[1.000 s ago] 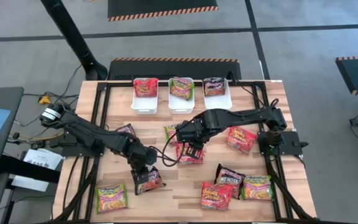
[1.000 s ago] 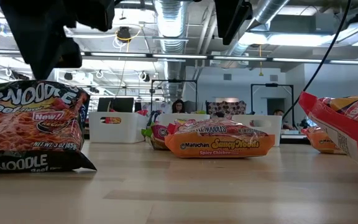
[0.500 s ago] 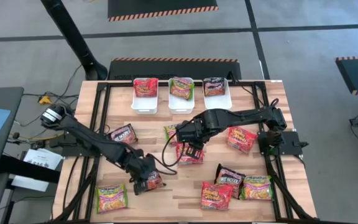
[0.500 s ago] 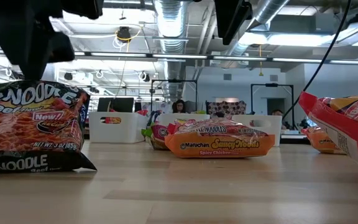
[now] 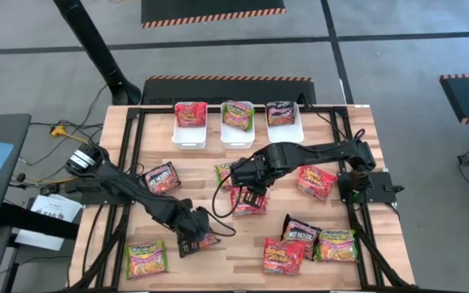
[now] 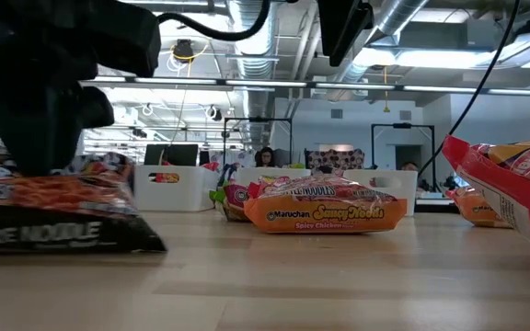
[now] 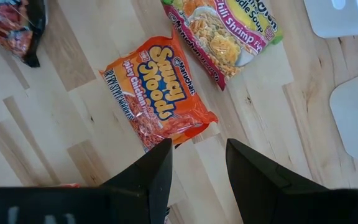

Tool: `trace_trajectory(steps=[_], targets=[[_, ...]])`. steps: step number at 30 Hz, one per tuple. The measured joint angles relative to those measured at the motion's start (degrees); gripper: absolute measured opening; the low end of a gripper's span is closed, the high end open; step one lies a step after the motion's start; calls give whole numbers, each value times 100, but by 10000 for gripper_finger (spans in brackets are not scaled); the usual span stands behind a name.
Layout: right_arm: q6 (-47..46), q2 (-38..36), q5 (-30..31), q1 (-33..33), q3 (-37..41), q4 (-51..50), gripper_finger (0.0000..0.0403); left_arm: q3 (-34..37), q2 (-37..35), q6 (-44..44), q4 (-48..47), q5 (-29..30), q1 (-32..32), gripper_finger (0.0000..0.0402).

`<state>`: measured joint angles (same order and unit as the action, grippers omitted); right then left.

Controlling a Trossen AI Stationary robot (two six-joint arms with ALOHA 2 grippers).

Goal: Sort Maruchan noodles
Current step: Put the bottom left black noodle pack into the right white bin

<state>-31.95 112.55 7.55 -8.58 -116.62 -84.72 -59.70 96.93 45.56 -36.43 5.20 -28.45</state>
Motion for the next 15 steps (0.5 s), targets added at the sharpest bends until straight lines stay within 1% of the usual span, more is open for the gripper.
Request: trace_trajectory(steps=[3,7,8,15], targets=[[-4,0,1,0,0,1,175,-8,36,-25,-11,39,22,95],[-16,0,1,0,0,5,175,2,29,-239,-5,111,22,25],[-36,0,7,0,0,9,175,2,30,-291,3,112,22,13],[-148,0,156,11,0,19,175,11,-17,-685,14,146,24,1]])
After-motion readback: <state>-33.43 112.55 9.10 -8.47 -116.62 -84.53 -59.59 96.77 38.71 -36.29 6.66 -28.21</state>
